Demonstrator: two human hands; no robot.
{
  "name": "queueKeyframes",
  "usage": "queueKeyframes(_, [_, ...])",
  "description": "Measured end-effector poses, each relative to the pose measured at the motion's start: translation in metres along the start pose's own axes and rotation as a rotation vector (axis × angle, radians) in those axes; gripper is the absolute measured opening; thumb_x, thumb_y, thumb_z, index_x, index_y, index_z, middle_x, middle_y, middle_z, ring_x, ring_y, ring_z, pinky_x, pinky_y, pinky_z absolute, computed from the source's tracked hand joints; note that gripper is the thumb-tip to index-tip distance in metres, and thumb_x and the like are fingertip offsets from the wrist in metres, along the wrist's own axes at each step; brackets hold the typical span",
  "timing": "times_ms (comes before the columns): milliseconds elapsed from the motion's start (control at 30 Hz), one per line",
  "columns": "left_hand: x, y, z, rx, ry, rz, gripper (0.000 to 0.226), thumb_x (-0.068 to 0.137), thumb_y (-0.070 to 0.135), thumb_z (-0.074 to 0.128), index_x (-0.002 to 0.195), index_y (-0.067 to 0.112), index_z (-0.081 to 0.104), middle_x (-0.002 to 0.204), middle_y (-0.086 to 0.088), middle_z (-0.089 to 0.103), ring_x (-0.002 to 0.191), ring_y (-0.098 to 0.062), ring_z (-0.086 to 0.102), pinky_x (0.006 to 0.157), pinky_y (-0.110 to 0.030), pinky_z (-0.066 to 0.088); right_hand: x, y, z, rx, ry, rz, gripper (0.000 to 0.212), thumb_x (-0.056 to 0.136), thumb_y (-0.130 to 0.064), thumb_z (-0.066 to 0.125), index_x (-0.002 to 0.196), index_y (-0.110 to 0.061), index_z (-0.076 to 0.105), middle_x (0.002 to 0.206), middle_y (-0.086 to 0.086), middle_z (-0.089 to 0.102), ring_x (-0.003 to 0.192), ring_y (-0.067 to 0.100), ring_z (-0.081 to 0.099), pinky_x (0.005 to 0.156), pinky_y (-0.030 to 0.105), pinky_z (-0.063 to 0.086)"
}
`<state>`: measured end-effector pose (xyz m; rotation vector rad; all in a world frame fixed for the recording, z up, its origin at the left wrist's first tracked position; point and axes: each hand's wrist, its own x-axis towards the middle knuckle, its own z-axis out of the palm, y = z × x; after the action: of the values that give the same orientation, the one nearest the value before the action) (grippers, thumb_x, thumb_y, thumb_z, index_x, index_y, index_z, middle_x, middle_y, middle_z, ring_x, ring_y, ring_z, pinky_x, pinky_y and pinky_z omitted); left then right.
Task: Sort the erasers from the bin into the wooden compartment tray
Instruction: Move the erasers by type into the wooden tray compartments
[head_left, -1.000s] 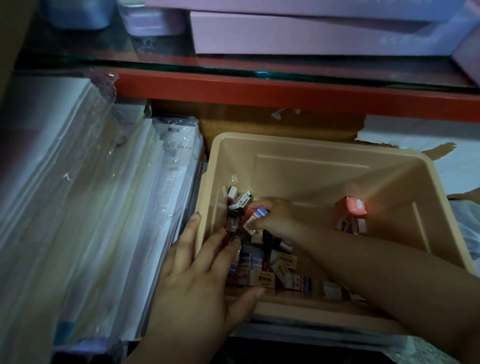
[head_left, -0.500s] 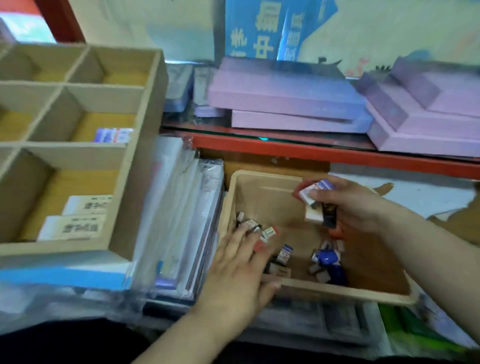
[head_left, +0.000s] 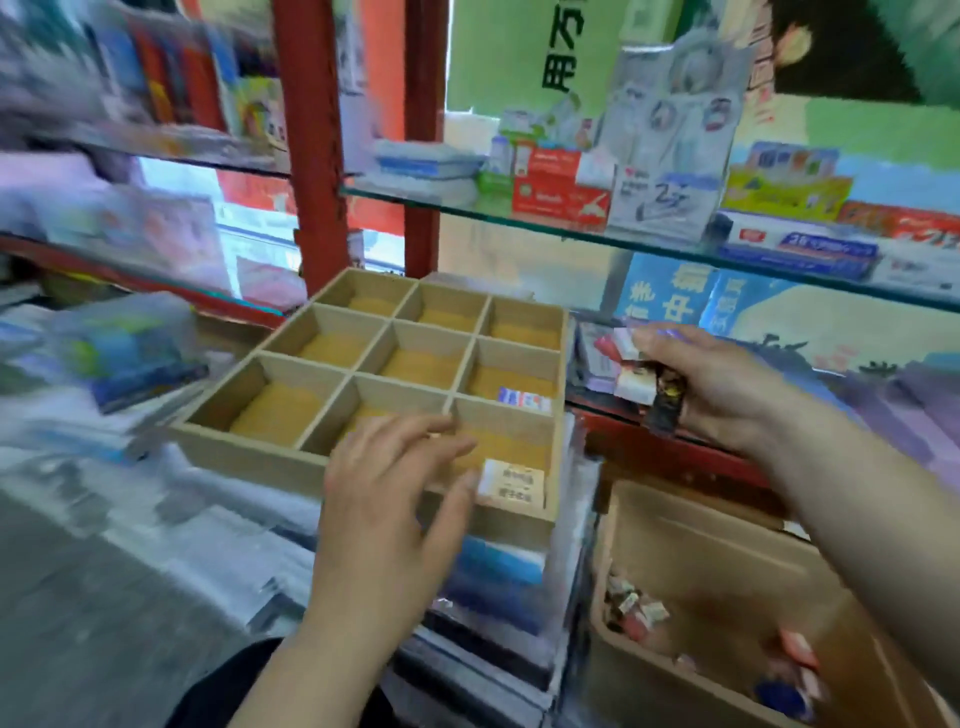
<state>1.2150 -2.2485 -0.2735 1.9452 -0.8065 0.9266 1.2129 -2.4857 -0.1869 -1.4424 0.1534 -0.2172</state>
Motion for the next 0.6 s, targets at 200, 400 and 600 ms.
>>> queueKeyframes(200, [0.004, -0.078, -0.033, 0.315, 0.091, -0.513, 0.045, 0.076, 0.039, 0.044, 0.099, 0.008, 0.068, 0.110, -0.012, 0.062, 0.106, -0.034, 0.053, 0.094, -0.040, 0.033, 0.043, 0.002, 0.103, -0.173, -0.158, 0.003, 0.011, 0.086, -0.006, 0.055, 0.096, -0.011, 0.055, 0.066, 0.003, 0.063, 0.048, 0.004, 0.061, 0.044, 0.016, 0.048])
queueKeyframes(400, [0.023, -0.103, -0.027, 0.387, -0.041, -0.709, 0.060, 0.076, 0.054, 0.039, 0.125, 0.021, 0.053, 0.142, -0.001, 0.039, 0.136, -0.020, 0.024, 0.108, -0.041, 0.000, 0.082, 0.028, 0.177, -0.335, -0.223, -0.029, 0.029, 0.081, -0.007, 0.063, 0.109, -0.006, 0.054, 0.080, 0.006, 0.059, 0.057, 0.006, 0.057, 0.048, 0.011, 0.048])
queueKeyframes(600, [0.021, -0.110, -0.019, 0.253, 0.199, -0.638, 0.067, 0.074, 0.052, 0.030, 0.120, 0.012, 0.056, 0.131, -0.007, 0.050, 0.127, -0.025, 0.039, 0.109, -0.046, -0.001, 0.108, 0.048, 0.211, -0.289, -0.296, 0.044, 0.022, 0.081, -0.008, 0.064, 0.100, -0.013, 0.054, 0.090, 0.010, 0.061, 0.069, 0.015, 0.059, 0.068, 0.027, 0.051])
